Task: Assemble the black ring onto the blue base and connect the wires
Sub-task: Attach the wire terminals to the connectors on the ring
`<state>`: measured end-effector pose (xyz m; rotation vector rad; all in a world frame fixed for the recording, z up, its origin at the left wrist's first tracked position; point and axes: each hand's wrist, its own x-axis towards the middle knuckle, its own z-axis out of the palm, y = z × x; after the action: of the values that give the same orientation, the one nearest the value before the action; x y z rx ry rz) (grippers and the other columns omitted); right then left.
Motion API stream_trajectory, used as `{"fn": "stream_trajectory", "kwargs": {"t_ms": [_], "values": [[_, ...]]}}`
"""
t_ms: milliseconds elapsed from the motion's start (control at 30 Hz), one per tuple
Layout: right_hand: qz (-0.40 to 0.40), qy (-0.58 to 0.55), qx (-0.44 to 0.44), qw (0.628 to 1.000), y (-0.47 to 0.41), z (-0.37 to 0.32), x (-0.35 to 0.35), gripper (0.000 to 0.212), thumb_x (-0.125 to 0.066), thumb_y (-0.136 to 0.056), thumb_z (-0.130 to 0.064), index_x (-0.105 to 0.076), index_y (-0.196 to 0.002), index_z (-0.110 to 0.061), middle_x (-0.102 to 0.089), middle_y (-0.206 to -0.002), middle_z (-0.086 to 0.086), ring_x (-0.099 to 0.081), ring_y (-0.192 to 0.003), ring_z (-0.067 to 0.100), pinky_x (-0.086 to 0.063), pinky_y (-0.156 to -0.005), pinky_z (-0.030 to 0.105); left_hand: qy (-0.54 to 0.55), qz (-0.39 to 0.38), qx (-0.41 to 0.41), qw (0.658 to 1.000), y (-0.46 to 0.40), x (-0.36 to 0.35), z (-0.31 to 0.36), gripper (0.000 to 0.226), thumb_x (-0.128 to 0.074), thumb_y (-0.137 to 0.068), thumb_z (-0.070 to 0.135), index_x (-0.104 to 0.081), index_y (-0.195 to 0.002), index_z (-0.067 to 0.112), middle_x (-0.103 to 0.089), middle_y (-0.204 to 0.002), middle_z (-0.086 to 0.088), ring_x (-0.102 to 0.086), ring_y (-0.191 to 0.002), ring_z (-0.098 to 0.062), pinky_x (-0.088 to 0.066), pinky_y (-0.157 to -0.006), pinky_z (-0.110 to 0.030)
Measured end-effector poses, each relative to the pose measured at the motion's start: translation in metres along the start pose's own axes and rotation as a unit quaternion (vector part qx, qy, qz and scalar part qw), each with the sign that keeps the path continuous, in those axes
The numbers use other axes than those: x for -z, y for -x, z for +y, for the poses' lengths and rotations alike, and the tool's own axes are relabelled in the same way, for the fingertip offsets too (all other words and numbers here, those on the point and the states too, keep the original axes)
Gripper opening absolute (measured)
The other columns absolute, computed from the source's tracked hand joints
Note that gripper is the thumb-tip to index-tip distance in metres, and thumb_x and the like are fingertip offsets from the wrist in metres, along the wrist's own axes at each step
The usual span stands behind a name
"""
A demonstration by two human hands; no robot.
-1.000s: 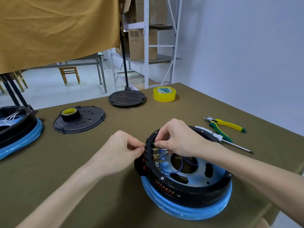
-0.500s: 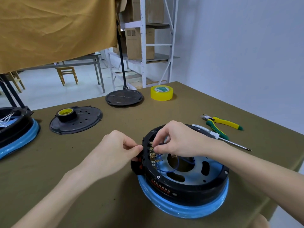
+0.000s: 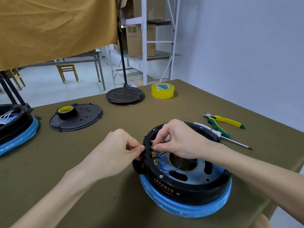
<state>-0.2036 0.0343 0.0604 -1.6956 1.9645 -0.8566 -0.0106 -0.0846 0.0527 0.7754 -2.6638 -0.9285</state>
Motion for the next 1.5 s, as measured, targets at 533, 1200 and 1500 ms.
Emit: {"fn": "stream_trajectory", "kwargs": {"t_ms": [533,1200,1500], "values": [[-0.004,0.081,0.033,0.996,0.025,-0.014,0.005,0.004,-0.079,-0.089,-0.021,-0.082,-0.09,-0.02,-0.064,-0.089,-0.015,-0.058,-0.081,-0.015,-0.041,-0.074,0.004,0.008,0.046,0.026,0.999,0.005,-0.008,0.005,0.012,-0.072,-0.091,0.046,-0.073,-0.088,0.035,-0.076,-0.084,0.024,-0.069,-0.082,0.012,-0.057,-0.077,-0.017],[-0.093,0.186,0.051,0.977,0.013,-0.016,0.024,0.005,-0.072,-0.096,-0.03,-0.076,-0.095,-0.028,-0.052,-0.08,-0.02,-0.05,-0.081,-0.019,-0.036,-0.07,0.003,-0.01,0.034,0.04,0.999,0.007,-0.006,0.009,0.015,-0.071,-0.093,0.049,-0.073,-0.087,0.036,-0.076,-0.085,0.022,-0.069,-0.084,0.009,-0.06,-0.083,-0.023],[-0.074,0.179,0.049,0.98,0.016,-0.019,0.019,0.009,-0.068,-0.097,-0.019,-0.072,-0.089,-0.02,-0.049,-0.058,-0.048,-0.051,-0.066,-0.024,-0.039,-0.064,0.003,-0.033,0.023,0.046,0.998,0.01,-0.005,0.016,0.013,-0.068,-0.096,0.048,-0.072,-0.093,0.037,-0.075,-0.095,0.018,-0.069,-0.093,0.0,-0.059,-0.09,-0.033]]}}
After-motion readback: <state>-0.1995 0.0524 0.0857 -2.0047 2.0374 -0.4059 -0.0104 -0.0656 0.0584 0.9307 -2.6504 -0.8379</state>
